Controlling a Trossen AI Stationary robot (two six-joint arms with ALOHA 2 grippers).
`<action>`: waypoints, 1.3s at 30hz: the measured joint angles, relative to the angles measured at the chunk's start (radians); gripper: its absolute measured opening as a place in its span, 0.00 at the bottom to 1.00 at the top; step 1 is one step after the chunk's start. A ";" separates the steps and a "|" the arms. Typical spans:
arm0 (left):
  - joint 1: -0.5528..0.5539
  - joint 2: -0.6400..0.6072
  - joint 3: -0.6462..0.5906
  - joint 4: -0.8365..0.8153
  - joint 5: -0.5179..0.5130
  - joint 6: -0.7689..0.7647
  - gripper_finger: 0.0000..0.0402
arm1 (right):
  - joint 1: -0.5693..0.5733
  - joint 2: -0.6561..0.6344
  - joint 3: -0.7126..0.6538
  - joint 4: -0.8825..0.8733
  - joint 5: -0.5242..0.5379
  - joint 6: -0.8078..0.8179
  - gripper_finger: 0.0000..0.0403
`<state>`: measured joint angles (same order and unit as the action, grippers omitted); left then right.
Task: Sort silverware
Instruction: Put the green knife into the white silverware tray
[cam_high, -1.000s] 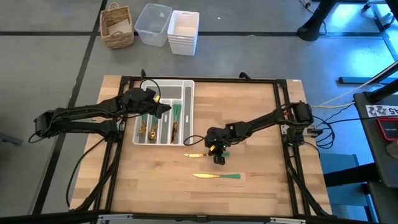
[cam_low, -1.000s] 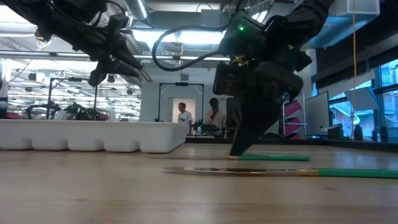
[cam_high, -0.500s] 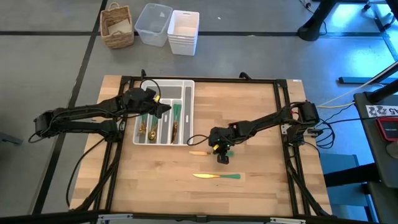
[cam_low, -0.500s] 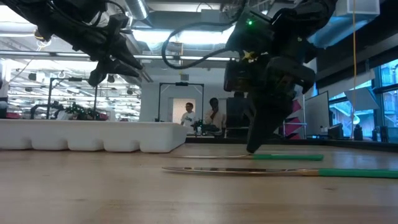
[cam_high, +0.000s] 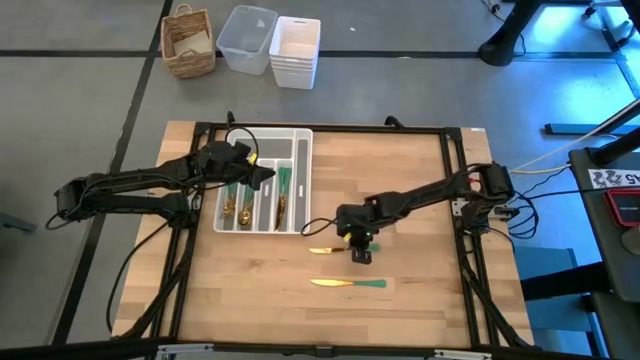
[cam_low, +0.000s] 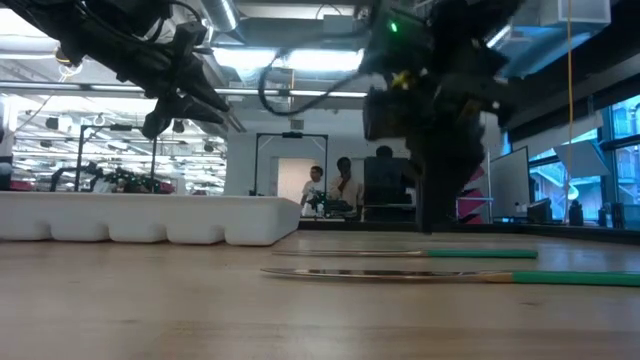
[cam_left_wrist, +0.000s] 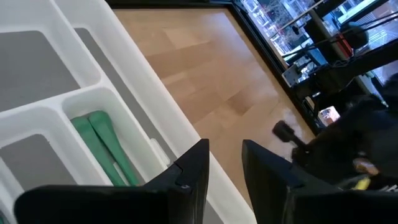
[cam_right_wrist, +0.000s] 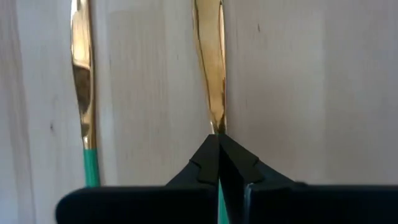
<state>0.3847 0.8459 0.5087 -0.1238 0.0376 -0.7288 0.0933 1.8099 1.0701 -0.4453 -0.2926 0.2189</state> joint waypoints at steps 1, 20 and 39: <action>0.000 0.000 0.000 0.000 0.000 0.000 0.22 | 0.001 0.000 0.029 -0.049 0.021 -0.023 0.02; 0.000 0.000 0.000 -0.001 0.000 0.023 0.22 | 0.083 0.053 0.207 -0.247 0.235 -0.152 0.23; -0.001 0.000 0.000 -0.007 0.000 0.030 0.22 | 0.084 0.164 0.210 -0.246 0.210 -0.119 0.34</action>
<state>0.3840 0.8463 0.5087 -0.1305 0.0372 -0.6991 0.1772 1.9742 1.2798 -0.6917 -0.0828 0.0998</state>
